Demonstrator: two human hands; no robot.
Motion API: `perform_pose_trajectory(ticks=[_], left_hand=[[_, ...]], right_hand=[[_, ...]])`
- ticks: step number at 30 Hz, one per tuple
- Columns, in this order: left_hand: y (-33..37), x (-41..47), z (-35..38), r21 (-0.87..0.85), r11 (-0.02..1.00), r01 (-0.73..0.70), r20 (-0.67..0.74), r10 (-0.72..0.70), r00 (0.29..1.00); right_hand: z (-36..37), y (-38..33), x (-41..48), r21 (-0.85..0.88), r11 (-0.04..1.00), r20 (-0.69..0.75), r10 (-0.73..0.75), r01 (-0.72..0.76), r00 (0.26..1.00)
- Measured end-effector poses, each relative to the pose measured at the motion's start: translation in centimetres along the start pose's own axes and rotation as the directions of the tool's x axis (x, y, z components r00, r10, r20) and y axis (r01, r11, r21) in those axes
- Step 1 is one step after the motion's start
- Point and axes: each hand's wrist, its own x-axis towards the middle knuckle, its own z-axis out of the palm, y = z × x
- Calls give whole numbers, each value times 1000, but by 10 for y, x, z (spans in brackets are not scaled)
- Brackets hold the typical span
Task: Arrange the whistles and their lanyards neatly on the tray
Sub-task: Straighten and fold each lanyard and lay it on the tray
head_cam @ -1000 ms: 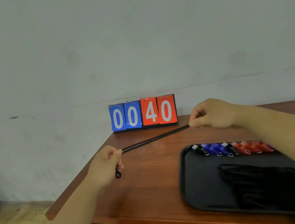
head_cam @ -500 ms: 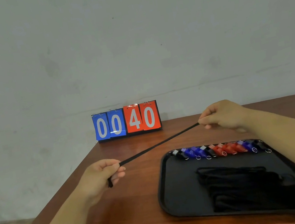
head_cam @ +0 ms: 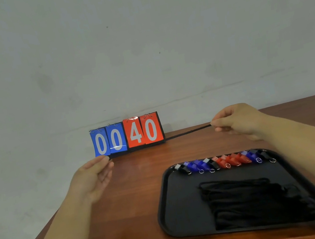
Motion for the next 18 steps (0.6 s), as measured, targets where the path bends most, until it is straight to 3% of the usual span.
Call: perform_pose_trajectory(ticks=[5, 8, 14, 16, 18], left_hand=[[7, 7, 25, -142, 989, -40, -62, 31, 998], [6, 10, 37, -302, 953, -30, -44, 18, 999], [18, 4, 63, -585, 811, -6, 35, 32, 999], [21, -1, 73, -505, 863, -17, 63, 56, 996], [25, -13, 87, -275, 959, -66, 126, 104, 987]], right_hand=[[-6, -6, -7, 223, 974, 23, 39, -43, 999], [-12, -3, -9, 250, 966, 23, 58, -62, 998], [-15, 6, -18, -103, 994, 26, 36, -33, 999], [-14, 2, -22, -206, 979, 61, 2, 11, 998], [-8, -6, -28, -304, 951, 119, -25, 60, 993]])
